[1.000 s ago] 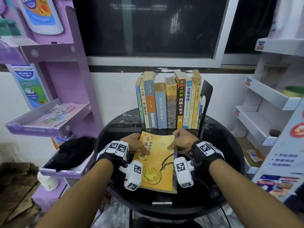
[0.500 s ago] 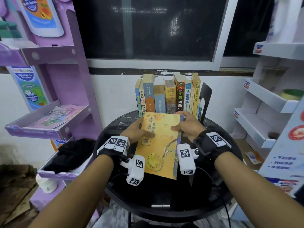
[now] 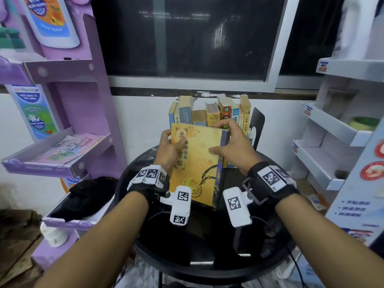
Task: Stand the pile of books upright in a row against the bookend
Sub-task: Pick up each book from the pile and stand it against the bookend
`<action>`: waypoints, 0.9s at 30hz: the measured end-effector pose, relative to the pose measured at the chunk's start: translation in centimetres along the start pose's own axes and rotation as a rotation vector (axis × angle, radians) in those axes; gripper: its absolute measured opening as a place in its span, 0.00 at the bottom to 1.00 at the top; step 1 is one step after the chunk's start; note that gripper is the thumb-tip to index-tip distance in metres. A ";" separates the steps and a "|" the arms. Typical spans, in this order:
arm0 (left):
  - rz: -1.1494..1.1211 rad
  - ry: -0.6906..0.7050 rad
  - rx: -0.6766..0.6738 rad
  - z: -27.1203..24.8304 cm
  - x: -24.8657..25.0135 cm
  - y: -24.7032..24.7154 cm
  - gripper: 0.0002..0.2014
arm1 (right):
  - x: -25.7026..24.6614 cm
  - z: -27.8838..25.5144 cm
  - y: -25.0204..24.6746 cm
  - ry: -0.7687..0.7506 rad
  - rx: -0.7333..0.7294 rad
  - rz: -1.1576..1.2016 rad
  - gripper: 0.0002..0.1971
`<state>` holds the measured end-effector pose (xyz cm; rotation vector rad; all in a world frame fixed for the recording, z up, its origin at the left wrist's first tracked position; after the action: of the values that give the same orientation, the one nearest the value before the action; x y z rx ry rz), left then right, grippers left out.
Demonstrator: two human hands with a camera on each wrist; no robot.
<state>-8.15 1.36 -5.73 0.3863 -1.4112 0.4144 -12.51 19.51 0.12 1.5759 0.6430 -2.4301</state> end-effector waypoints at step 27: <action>-0.204 0.103 -0.085 0.4 1.1 -0.4 0.08 | -2.7 -1.6 3.4 -0.091 -0.345 -0.366 0.37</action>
<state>-8.17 0.86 -4.57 0.4293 -1.2711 0.2048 -8.81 16.97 1.12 1.2936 1.3504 -2.4322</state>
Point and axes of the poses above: each hand's wrist, its own z-axis towards the middle knuckle, its own y-axis out of the palm, x = y × z, the point moved 8 cm from there along z, towards the middle knuckle, and after that the axes turned 11 degrees about z, right-handed, at the moved point
